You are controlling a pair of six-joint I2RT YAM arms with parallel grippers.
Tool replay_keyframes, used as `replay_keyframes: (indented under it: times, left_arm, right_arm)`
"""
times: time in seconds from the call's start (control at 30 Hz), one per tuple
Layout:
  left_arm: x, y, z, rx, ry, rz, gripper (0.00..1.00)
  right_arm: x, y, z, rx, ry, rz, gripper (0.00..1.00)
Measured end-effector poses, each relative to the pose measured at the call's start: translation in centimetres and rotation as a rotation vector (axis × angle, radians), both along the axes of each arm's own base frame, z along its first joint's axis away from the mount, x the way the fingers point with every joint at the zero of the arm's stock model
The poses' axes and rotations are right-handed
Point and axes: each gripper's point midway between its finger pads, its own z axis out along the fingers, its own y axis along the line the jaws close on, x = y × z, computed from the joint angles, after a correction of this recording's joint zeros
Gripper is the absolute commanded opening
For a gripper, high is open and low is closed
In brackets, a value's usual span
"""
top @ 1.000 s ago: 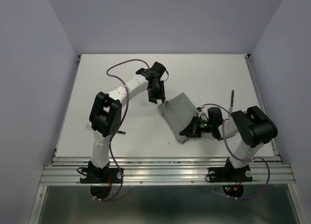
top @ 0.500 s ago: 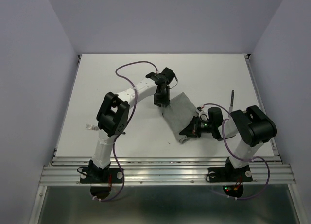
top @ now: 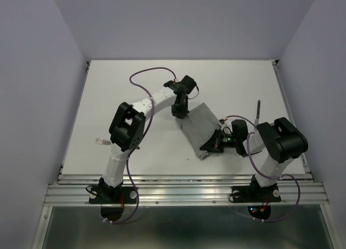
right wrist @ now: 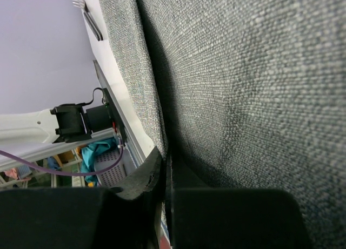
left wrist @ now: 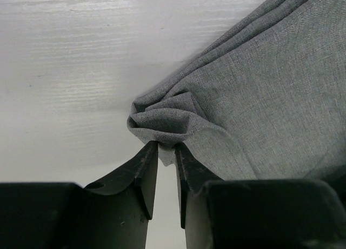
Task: Fold the napkin into a case and place the utensils inside
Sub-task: Fold the lower triangle-folded napkin at the center of the board.
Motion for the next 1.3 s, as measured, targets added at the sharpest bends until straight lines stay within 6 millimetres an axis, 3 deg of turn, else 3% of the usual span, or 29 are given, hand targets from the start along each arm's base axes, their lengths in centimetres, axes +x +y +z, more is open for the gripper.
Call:
replay_keyframes:
  times: [0.17,0.37,0.83,1.13,1.3]
  left_arm:
    - [0.0,0.1,-0.8,0.017,0.009,0.001,0.31]
    - [0.0,0.1,-1.2,0.023,0.016,-0.002,0.45]
    - [-0.1,-1.3,0.0,0.050,-0.040,-0.029,0.43]
    - [-0.3,-0.7,-1.2,0.101,-0.026,-0.024,0.36]
    - [-0.1,-0.6,-1.6,0.115,-0.029,-0.018,0.17]
  right_arm:
    - [0.0,0.0,0.0,0.000,0.000,0.000,0.01]
    - [-0.3,-0.1,-0.2,-0.002,0.006,0.000,0.01]
    - [-0.3,-0.1,-0.1,0.001,0.005,-0.001,0.01]
    - [-0.3,-0.1,-0.1,0.001,0.006,-0.001,0.01]
    - [-0.3,-0.1,-0.1,0.001,0.007,-0.001,0.01]
